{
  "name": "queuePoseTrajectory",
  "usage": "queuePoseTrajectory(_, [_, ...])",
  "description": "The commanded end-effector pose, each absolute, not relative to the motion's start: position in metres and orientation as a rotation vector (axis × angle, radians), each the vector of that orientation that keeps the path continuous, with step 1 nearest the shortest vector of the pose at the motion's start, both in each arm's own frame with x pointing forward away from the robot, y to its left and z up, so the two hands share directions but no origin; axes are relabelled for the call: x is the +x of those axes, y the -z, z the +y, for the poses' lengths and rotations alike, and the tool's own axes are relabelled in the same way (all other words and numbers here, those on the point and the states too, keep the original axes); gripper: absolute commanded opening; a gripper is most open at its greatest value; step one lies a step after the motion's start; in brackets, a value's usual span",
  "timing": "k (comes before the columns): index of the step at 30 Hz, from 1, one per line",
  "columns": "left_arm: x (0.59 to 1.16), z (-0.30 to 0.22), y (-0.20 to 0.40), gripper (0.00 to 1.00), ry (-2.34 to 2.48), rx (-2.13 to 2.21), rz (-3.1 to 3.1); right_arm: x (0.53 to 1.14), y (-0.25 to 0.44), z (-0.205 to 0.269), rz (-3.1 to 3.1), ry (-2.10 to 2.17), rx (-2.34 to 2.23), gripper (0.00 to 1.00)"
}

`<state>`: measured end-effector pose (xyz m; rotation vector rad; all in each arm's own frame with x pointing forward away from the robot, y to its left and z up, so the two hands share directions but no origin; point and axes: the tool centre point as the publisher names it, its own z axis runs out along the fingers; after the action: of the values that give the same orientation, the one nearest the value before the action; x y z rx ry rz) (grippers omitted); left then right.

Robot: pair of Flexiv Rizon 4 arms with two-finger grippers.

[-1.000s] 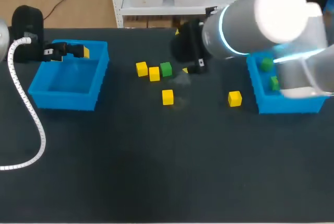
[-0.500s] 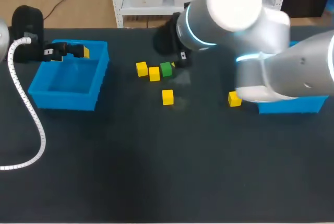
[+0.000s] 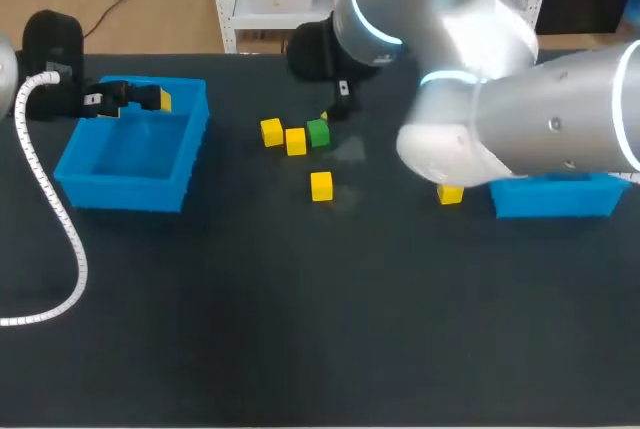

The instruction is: Put the green cubes in the right bin and the yellow cubes in the left bin.

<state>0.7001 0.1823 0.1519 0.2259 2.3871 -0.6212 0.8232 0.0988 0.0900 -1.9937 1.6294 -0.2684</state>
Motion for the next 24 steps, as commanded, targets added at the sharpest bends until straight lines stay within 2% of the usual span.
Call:
queuePoseTrajectory(1, [0.700,0.184,-0.150,1.00,0.633,0.231,2.378,0.826,-0.092,0.100,1.686,0.156,-2.096,1.00])
queuePoseTrajectory(18, [0.700,0.184,-0.150,1.00,0.633,0.231,2.378,0.830,-0.093,0.101,1.699,0.145,-2.129,1.00])
queuePoseTrajectory(24, [0.700,0.184,-0.150,1.00,0.633,0.231,2.378,0.853,-0.104,0.110,1.782,-0.026,-2.236,1.00])
